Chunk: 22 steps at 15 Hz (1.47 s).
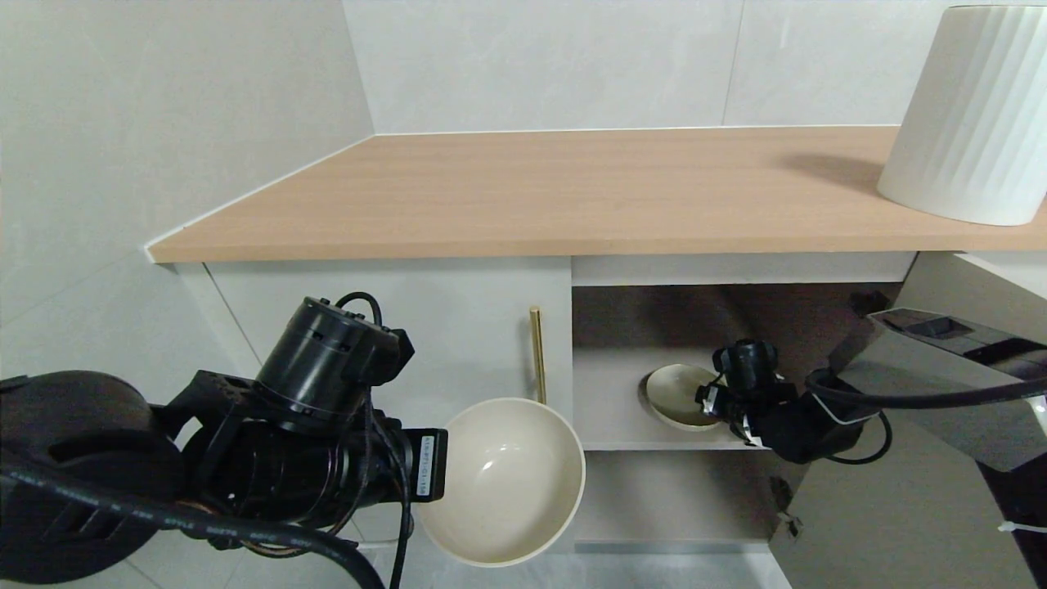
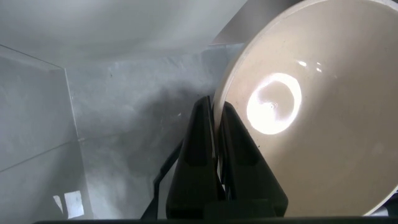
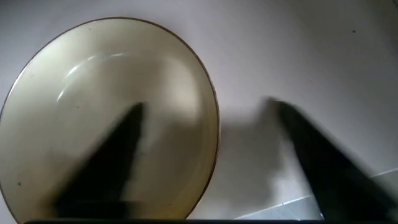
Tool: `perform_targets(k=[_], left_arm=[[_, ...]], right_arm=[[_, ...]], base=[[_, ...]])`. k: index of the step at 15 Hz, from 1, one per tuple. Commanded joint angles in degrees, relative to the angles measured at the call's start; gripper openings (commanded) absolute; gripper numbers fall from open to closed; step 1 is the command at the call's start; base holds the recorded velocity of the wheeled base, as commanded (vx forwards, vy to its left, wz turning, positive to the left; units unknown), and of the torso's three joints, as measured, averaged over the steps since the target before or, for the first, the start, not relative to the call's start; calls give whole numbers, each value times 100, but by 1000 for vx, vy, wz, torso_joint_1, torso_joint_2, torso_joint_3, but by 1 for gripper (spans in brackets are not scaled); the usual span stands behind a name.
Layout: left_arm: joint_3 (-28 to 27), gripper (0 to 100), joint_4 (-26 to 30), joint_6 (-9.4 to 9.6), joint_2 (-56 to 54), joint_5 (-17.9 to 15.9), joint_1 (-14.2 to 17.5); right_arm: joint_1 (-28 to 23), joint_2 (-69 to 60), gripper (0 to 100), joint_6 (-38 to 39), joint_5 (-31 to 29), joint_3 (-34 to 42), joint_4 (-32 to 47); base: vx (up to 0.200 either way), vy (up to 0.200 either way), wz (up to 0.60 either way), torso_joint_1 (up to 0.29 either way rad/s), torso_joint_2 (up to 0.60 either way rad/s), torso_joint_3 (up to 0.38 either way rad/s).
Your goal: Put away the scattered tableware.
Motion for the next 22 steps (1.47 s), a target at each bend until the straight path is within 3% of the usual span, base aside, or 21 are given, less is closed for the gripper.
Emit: perform_targets(k=[1,5,9,12,13,14,15,18,22], left_arm=[[0,0,-1,-3,-4,-6,-1],[0,0,-1,-3,22,3,-1],[0,0,8,15,84,3,-63],[-105,0,219,50,277,3,-274],[-105,0,219,50,277,3,-274],[-448,0,764,102,532,12,-361],[-606,0,895,102,646,21,-388],[-615,0,922,102,751,21,-537],[-641,0,1062,67,751,30,-651]], right_arm=[[2,-29,100,4,1,5,-7],[37,-503,100,100,45,348,-7],[591,-1734,100,47,485,1139,248],[1065,-3289,100,47,1513,1271,1874],[1065,-3289,100,47,1513,1271,1874],[1320,-4028,100,-128,1777,1033,2876],[1531,-4353,100,-216,1821,1007,3280],[2270,-4731,100,-234,1873,1077,3755],[2612,-4625,100,-216,1891,1130,3799]], base=[[0,0,0,0,0,0],[0,0,0,0,0,0],[0,0,0,0,0,0],[0,0,0,0,0,0],[0,0,0,0,0,0],[0,0,0,0,0,0],[0,0,0,0,0,0],[0,0,0,0,0,0],[0,0,0,0,0,0]])
